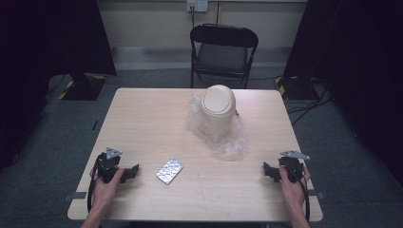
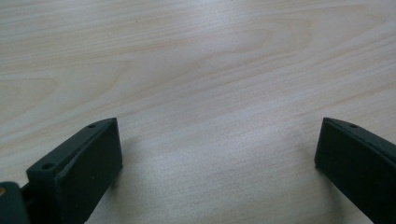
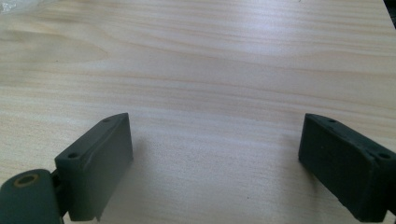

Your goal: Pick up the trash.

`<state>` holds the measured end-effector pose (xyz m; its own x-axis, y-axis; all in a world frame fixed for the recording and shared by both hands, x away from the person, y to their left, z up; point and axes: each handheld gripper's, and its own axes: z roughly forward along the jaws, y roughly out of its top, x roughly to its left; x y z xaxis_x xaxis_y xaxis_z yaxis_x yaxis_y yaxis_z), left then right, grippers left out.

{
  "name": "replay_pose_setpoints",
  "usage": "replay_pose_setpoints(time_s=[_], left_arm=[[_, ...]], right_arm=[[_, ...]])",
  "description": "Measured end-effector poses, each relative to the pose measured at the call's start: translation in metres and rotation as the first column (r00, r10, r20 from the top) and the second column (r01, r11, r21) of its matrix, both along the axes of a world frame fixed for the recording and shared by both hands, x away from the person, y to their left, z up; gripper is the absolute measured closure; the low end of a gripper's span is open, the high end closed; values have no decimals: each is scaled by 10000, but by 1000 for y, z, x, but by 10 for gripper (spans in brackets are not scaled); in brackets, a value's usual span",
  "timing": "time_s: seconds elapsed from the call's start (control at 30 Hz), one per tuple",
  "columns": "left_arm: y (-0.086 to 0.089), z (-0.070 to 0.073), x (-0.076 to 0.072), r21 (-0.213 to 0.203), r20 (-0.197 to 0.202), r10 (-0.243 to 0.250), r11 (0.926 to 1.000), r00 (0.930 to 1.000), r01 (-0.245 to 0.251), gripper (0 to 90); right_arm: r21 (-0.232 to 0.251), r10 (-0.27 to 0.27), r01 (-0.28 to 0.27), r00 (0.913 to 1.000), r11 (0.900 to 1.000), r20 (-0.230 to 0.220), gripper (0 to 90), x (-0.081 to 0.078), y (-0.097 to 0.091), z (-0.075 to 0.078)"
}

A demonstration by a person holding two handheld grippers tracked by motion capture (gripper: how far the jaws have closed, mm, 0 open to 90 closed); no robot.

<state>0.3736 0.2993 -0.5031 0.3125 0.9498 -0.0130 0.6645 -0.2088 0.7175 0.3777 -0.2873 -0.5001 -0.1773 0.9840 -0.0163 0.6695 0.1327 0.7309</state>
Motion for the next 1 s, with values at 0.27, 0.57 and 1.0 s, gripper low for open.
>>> replay_pose_setpoints(time_s=[0.27, 0.57, 1.0], left_arm=[[3, 1, -1, 7, 212, 221, 9998, 9995, -221, 92], [3, 9, -6, -407, 273, -250, 9988, 9993, 261, 167], [-35, 39, -7, -1298, 1130, -2401, 9585, 9641, 2539, 159]], right_arm=[[-11, 119, -119, 9999, 9999, -3, 92, 1, -1, 0], [-2, 80, -80, 10000, 10000, -4, 93, 0, 0, 0], [-2, 112, -112, 9999, 9999, -5, 94, 0, -1, 0]])
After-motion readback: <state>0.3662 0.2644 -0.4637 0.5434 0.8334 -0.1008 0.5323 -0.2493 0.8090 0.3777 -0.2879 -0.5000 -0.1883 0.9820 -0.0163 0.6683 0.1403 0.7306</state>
